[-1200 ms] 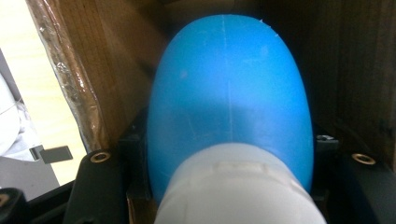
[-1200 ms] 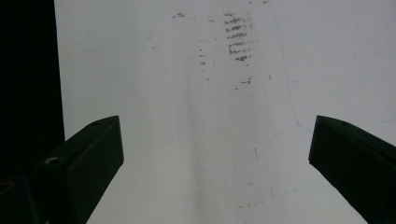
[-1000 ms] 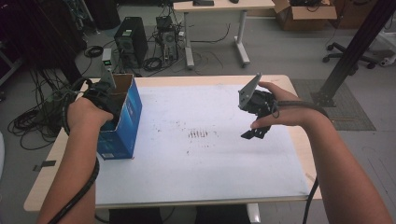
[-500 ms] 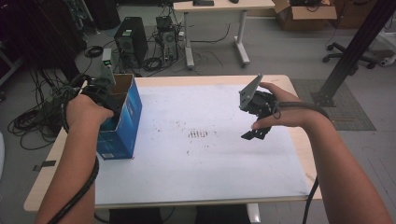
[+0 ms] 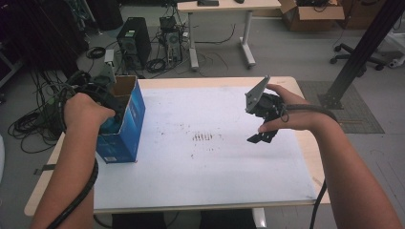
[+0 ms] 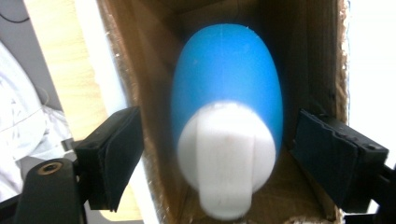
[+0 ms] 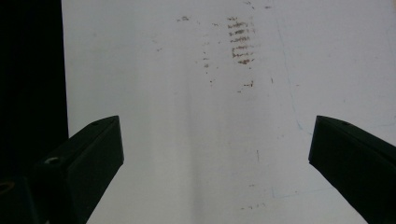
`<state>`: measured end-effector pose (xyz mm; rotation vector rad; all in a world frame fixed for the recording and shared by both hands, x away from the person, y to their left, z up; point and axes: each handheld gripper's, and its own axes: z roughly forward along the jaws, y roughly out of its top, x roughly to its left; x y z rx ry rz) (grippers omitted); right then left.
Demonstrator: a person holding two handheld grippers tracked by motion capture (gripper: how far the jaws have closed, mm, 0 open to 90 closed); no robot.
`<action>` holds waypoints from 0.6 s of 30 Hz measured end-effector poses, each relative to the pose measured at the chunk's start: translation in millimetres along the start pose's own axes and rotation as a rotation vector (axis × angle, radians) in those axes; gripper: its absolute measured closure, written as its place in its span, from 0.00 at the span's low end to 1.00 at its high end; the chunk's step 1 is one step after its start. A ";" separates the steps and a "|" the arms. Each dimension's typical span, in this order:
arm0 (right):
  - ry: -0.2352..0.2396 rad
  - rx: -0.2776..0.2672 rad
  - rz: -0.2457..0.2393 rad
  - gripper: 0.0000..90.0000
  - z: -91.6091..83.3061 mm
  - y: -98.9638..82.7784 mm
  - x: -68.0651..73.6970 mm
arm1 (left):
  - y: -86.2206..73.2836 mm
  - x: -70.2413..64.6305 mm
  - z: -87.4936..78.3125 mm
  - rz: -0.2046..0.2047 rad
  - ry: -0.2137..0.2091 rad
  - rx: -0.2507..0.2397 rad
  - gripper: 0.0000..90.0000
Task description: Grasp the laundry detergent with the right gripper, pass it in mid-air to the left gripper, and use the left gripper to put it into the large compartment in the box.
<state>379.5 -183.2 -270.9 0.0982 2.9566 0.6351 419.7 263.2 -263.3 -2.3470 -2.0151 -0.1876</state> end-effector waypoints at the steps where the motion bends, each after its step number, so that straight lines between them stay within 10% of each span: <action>1: 0.002 0.001 -0.003 0.03 0.2 0.4 -0.1 | -0.4 0.1 -1.1 0.000 0.000 0.000 0.15; 11: 0.010 -0.001 -0.010 0.03 0.9 2.8 1.6 | -4.4 -6.5 -17.9 0.034 0.029 -0.027 0.00; 18: 0.005 0.000 -0.007 0.03 -1.4 1.6 3.6 | -3.8 -25.0 -37.8 0.144 0.051 -0.061 0.00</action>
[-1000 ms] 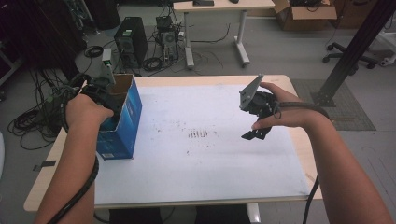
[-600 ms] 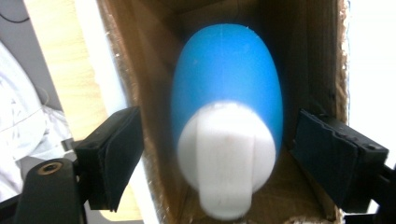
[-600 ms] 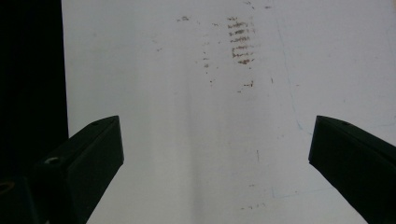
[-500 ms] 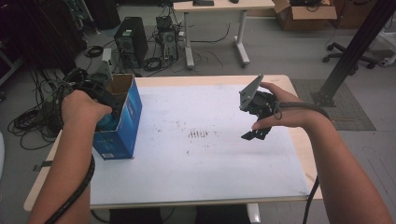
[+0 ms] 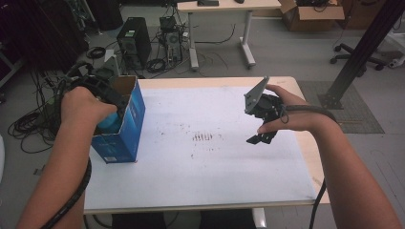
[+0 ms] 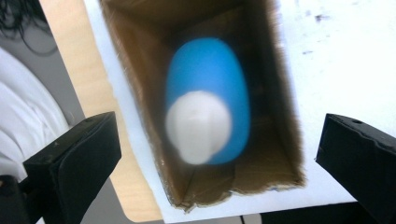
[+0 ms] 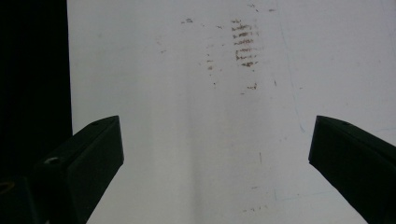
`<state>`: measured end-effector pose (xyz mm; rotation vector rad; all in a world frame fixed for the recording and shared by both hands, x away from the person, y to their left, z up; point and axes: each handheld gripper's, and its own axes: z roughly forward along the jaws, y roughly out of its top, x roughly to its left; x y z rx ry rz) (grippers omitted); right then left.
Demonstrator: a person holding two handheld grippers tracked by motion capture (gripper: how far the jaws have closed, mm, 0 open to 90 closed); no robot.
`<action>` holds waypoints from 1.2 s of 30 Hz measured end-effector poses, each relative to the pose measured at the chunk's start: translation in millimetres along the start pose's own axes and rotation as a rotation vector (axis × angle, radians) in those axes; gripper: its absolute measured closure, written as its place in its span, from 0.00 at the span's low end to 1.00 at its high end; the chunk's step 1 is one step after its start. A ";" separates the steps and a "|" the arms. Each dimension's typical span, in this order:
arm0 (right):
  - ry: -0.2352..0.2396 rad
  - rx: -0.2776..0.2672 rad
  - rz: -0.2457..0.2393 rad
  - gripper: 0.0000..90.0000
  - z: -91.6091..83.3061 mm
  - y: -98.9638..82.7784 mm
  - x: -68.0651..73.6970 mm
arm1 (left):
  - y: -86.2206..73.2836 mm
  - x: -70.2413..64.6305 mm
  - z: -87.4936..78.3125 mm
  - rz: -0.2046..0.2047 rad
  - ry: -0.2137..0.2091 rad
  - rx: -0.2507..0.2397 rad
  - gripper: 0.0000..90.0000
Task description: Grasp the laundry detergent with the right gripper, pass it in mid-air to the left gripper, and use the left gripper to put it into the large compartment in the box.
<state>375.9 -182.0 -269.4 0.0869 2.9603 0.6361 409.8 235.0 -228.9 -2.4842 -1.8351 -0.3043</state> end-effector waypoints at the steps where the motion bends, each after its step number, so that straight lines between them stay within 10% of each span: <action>1: 0.000 0.000 -0.002 0.03 -0.6 -0.2 0.2 | 1.0 -2.2 -3.0 0.016 0.004 -0.005 0.00; 21: -0.025 -0.042 -0.033 0.03 -15.0 9.1 12.2 | 28.9 -48.9 -68.7 0.332 -0.220 -0.131 0.00; 26: -0.025 -0.040 -0.039 0.03 -16.3 12.4 13.6 | 31.0 -63.9 -73.5 0.496 -0.346 -0.155 0.00; 36: -0.004 -0.022 -0.031 0.03 -15.4 17.8 12.4 | 25.3 -97.1 -75.8 0.747 -0.331 -0.132 0.00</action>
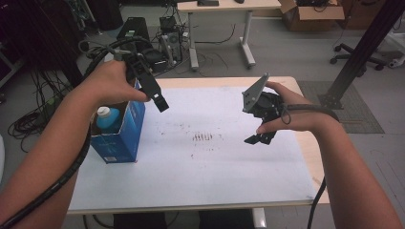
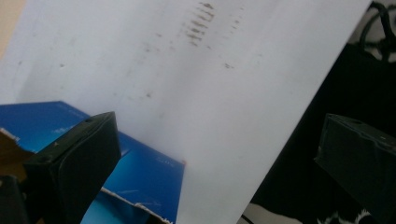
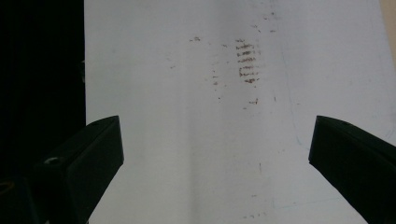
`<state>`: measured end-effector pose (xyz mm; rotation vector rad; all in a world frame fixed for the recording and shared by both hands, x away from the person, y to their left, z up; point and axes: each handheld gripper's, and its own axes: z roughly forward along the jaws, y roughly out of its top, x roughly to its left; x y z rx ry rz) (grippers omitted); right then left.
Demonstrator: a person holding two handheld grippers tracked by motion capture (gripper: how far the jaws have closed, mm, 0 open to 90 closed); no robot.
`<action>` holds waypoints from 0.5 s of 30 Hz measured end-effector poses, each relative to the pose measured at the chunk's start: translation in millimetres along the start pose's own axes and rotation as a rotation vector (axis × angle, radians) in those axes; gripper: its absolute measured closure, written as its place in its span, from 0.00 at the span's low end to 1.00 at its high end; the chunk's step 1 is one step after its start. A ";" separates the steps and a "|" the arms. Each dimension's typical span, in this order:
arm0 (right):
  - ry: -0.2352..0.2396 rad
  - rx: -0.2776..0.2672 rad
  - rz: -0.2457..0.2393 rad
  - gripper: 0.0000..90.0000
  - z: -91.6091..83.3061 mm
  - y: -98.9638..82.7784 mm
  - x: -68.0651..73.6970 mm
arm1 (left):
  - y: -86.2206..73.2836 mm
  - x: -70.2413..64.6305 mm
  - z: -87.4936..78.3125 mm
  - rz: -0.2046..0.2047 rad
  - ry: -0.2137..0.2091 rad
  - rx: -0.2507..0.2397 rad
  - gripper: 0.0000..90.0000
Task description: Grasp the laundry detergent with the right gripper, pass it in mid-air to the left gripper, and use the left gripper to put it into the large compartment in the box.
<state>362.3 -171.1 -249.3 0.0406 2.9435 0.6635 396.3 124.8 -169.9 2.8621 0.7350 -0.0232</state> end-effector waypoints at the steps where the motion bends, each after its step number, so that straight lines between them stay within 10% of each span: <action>1: 0.011 -0.001 0.001 0.03 0.1 0.7 -0.1 | 1.4 -1.9 1.1 0.017 -0.004 0.006 0.00; 15: 0.055 0.042 0.019 0.03 3.7 0.2 -8.9 | 15.3 -23.8 22.7 0.162 -0.016 0.105 0.00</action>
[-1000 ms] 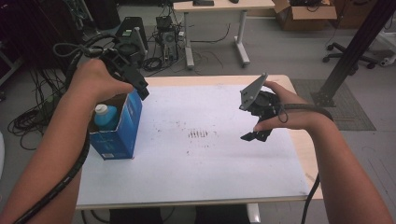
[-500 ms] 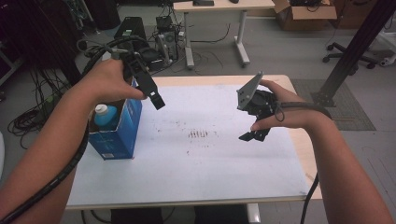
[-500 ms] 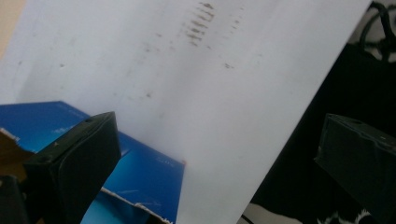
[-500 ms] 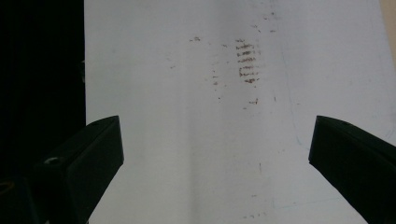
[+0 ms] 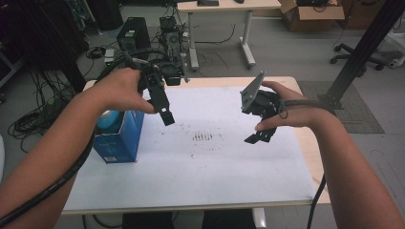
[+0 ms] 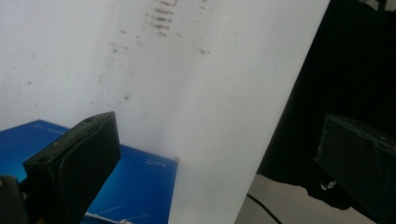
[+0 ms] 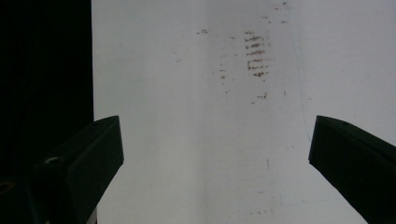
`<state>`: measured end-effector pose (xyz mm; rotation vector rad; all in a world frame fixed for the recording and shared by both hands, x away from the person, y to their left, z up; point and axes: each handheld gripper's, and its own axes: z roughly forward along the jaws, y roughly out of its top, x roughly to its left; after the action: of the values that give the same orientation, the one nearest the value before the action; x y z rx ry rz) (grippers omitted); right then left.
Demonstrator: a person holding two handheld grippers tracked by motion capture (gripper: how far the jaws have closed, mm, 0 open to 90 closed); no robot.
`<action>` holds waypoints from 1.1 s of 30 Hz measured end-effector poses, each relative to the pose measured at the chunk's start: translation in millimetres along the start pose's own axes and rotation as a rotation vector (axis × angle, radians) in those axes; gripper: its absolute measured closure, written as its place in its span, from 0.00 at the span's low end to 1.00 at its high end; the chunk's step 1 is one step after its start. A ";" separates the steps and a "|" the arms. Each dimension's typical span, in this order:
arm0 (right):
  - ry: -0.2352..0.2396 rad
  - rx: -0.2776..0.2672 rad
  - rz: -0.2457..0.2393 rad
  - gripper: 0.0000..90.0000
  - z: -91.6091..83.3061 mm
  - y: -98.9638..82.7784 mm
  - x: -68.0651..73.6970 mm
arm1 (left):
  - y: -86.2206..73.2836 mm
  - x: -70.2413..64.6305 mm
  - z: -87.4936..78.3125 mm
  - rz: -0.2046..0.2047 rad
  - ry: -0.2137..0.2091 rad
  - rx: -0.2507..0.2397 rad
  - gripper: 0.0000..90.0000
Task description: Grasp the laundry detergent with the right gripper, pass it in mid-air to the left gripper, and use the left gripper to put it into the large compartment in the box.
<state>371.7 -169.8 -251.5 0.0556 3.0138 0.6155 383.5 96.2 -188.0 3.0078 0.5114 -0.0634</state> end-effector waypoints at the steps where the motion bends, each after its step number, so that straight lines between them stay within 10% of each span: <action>1: -0.001 0.008 0.002 0.03 0.0 -0.3 -1.2 | 2.0 -1.1 2.0 0.013 0.004 0.018 0.00; 13: 0.036 0.098 0.018 0.04 6.4 1.4 -16.7 | 3.6 0.4 19.3 0.137 0.005 0.088 0.00; 33: 0.061 0.144 0.021 0.04 17.7 2.7 -35.3 | 6.5 19.3 31.5 0.226 -0.025 0.038 0.00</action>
<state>408.2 -162.1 -264.6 0.0766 3.1155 0.4086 403.0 93.4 -219.9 3.0747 0.1682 -0.0953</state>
